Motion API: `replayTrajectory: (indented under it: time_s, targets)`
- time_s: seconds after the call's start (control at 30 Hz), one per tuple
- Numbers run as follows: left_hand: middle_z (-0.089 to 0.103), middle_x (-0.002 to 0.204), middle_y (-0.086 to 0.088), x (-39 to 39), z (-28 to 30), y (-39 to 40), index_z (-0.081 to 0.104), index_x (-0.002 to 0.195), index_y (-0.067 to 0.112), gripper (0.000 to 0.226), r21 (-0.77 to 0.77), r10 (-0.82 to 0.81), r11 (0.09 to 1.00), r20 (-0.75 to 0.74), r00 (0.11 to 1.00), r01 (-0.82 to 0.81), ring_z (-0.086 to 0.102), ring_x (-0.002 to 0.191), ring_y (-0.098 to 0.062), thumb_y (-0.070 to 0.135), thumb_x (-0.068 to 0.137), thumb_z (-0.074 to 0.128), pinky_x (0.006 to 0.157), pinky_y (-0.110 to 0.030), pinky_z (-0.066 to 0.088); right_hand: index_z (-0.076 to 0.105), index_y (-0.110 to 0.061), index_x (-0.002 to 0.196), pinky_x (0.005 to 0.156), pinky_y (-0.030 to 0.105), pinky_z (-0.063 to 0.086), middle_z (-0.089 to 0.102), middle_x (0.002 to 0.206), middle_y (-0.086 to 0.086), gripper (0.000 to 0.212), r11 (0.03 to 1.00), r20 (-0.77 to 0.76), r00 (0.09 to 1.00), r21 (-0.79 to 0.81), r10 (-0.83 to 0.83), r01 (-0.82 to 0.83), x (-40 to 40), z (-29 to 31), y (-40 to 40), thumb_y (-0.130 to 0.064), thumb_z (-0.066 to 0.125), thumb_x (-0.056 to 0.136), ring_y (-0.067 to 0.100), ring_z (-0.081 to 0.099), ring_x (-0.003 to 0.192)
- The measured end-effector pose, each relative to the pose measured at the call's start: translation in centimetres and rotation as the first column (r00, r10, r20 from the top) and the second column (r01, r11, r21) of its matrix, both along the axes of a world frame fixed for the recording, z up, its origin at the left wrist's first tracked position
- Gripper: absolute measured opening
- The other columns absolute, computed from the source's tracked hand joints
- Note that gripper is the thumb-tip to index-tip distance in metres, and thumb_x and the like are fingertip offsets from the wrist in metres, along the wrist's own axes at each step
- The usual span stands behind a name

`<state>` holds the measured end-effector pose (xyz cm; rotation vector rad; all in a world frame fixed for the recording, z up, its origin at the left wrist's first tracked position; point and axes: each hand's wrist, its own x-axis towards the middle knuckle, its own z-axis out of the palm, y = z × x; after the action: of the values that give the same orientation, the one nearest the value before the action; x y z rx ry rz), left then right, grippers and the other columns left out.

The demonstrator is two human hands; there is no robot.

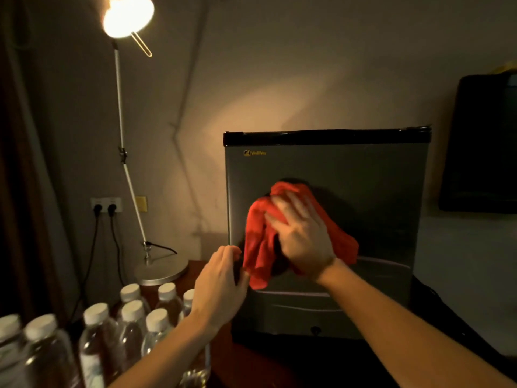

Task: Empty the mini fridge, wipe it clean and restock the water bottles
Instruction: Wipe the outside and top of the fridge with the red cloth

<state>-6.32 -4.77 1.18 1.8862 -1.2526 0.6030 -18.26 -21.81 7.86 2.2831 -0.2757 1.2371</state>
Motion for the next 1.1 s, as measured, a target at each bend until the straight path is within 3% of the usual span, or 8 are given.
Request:
replayTrajectory:
  time_s: [0.2, 0.37, 0.53, 0.7, 0.77, 0.87, 1.0, 1.1]
  targets:
    - [0.054, 0.107, 0.006, 0.9, -0.4, 0.8, 0.052, 0.112, 0.023, 0.032, 0.019, -0.041, 0.999, -0.034, 0.999, 0.041, 0.059, 0.097, -0.018, 0.026, 0.083, 0.064, 0.079, -0.036, 0.052, 0.062, -0.020, 0.128, 0.107, 0.058, 0.034, 0.050, 0.138, 0.014, 0.045, 0.980, 0.281, 0.946, 0.161, -0.163, 0.122, 0.8, 3.8, 1.2, -0.017, 0.045, 0.087, 0.040, 0.040, 0.129]
    - [0.053, 0.106, 0.008, 1.8, -0.7, 1.6, 0.049, 0.108, 0.024, 0.031, -0.032, -0.005, 0.999, -0.050, 0.999, 0.003, 0.056, 0.101, -0.016, 0.026, 0.081, 0.063, 0.080, -0.035, 0.049, 0.067, -0.034, 0.118, 0.106, 0.058, 0.029, 0.052, 0.138, 0.004, 0.036, 0.993, 0.103, 0.988, 0.030, -0.114, 0.111, 4.8, -3.8, 3.9, -0.030, 0.051, 0.085, 0.037, 0.038, 0.128]
    - [0.054, 0.104, 0.010, 1.2, -1.4, 1.5, 0.048, 0.107, 0.026, 0.029, -0.027, 0.004, 1.000, -0.058, 0.998, -0.005, 0.057, 0.099, -0.014, 0.034, 0.080, 0.056, 0.079, -0.033, 0.049, 0.073, -0.031, 0.102, 0.105, 0.057, 0.032, 0.058, 0.133, 0.000, 0.026, 0.997, -0.026, 0.998, -0.049, -0.064, 0.063, 3.8, -8.6, 3.4, -0.029, 0.059, 0.081, 0.031, 0.044, 0.124]
    - [0.059, 0.104, 0.002, -0.1, -2.2, 0.4, 0.054, 0.110, 0.018, 0.033, 0.003, -0.028, 1.000, -0.038, 0.999, 0.028, 0.061, 0.096, -0.020, 0.024, 0.081, 0.067, 0.080, -0.037, 0.052, 0.070, -0.032, 0.109, 0.102, 0.054, 0.037, 0.051, 0.135, 0.003, 0.035, 0.998, 0.090, 0.994, 0.000, -0.067, 0.067, -3.4, -8.6, -1.7, -0.033, 0.064, 0.075, 0.035, 0.046, 0.122]
    - [0.058, 0.105, 0.004, -0.6, -2.2, 0.1, 0.053, 0.114, 0.020, 0.036, 0.052, -0.067, 0.996, -0.005, 0.998, 0.067, 0.061, 0.095, -0.017, 0.023, 0.083, 0.070, 0.079, -0.036, 0.054, 0.069, -0.030, 0.110, 0.097, 0.054, 0.040, 0.051, 0.130, 0.007, 0.036, 0.996, 0.182, 0.979, 0.036, -0.091, 0.086, -7.0, -8.0, -3.6, -0.038, 0.063, 0.075, 0.038, 0.046, 0.118]
    - [0.054, 0.106, 0.014, -1.2, -1.5, -0.2, 0.050, 0.117, 0.027, 0.034, 0.096, -0.126, 0.988, 0.014, 0.992, 0.124, 0.057, 0.092, -0.005, 0.029, 0.087, 0.067, 0.078, -0.028, 0.054, 0.073, -0.025, 0.102, 0.093, 0.056, 0.042, 0.054, 0.127, 0.015, 0.027, 0.977, 0.309, 0.929, 0.136, -0.201, 0.166, -9.7, -7.3, -5.0, -0.026, 0.063, 0.078, 0.043, 0.047, 0.115]
    - [0.051, 0.106, 0.016, -1.6, -0.8, -0.6, 0.048, 0.117, 0.029, 0.034, 0.091, -0.121, 0.989, 0.010, 0.993, 0.120, 0.055, 0.092, -0.004, 0.032, 0.088, 0.064, 0.077, -0.025, 0.050, 0.072, -0.023, 0.112, 0.101, 0.064, 0.035, 0.054, 0.132, 0.019, 0.037, 0.934, 0.446, 0.844, 0.318, -0.299, 0.163, -5.3, -7.6, -2.2, -0.020, 0.058, 0.078, 0.048, 0.042, 0.122]
    - [0.055, 0.102, 0.012, -1.8, -1.4, -0.7, 0.049, 0.109, 0.029, 0.029, 0.083, -0.074, 0.994, 0.032, 0.997, 0.071, 0.060, 0.090, -0.014, 0.038, 0.082, 0.056, 0.073, -0.032, 0.050, 0.068, -0.033, 0.116, 0.107, 0.068, 0.023, 0.051, 0.142, 0.010, 0.039, 0.970, 0.302, 0.939, 0.219, -0.166, 0.102, -0.4, -8.4, 1.3, -0.038, 0.056, 0.080, 0.046, 0.035, 0.131]
